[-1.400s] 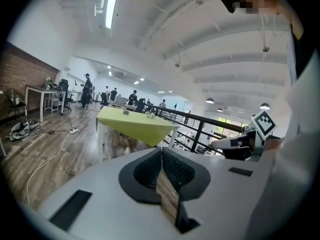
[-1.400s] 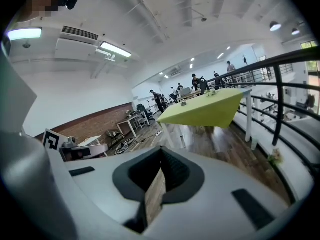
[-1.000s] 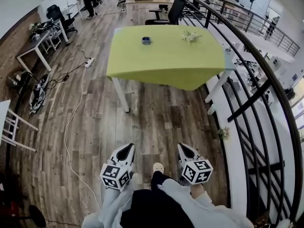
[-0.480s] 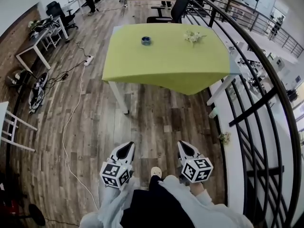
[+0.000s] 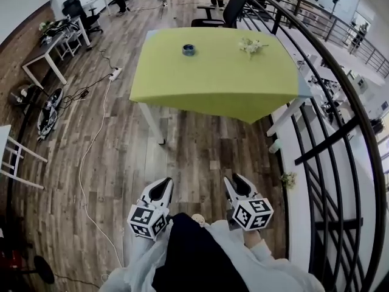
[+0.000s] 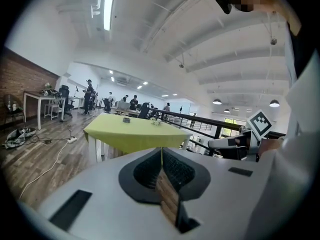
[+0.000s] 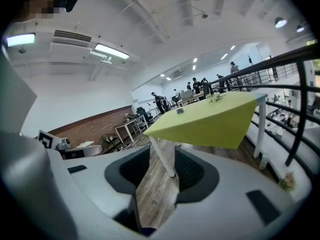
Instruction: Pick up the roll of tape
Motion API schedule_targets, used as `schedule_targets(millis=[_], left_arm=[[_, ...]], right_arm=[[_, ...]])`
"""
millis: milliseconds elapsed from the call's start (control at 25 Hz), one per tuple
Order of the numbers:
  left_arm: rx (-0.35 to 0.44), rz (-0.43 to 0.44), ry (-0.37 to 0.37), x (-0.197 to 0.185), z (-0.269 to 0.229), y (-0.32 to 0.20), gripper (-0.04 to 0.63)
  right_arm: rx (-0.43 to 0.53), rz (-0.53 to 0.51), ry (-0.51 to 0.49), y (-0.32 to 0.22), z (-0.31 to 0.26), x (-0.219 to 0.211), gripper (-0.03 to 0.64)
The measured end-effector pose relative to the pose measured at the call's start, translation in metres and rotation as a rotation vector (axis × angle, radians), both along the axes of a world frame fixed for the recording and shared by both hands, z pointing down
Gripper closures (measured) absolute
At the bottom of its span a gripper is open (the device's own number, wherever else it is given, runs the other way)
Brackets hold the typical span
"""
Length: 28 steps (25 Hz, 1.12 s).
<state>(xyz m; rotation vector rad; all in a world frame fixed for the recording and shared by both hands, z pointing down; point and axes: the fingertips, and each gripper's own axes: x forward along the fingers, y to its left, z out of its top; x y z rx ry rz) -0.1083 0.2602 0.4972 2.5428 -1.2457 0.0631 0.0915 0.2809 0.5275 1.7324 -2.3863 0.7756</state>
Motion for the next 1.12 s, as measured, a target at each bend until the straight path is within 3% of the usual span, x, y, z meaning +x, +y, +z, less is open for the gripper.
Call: schedule_targets(millis=[80,520,1120], left_arm=[[-0.017,-0.004,-0.010,-0.002,0.005,0.003,0.574],[-0.059,-0.008,-0.020,0.000,0.019,-0.011,0.574],[-0.020,0.020,-0.018,0.012,0.002,-0.132,0.574]], right_arm=[[-0.003,-0.002,-0.009,0.000,0.001,-0.002,0.448],[-0.031,0.037,-0.025,-0.007,0.011,0.011,0.428],[-0.012,0.051,-0.017,-0.119,-0.008,0.018,0.428]])
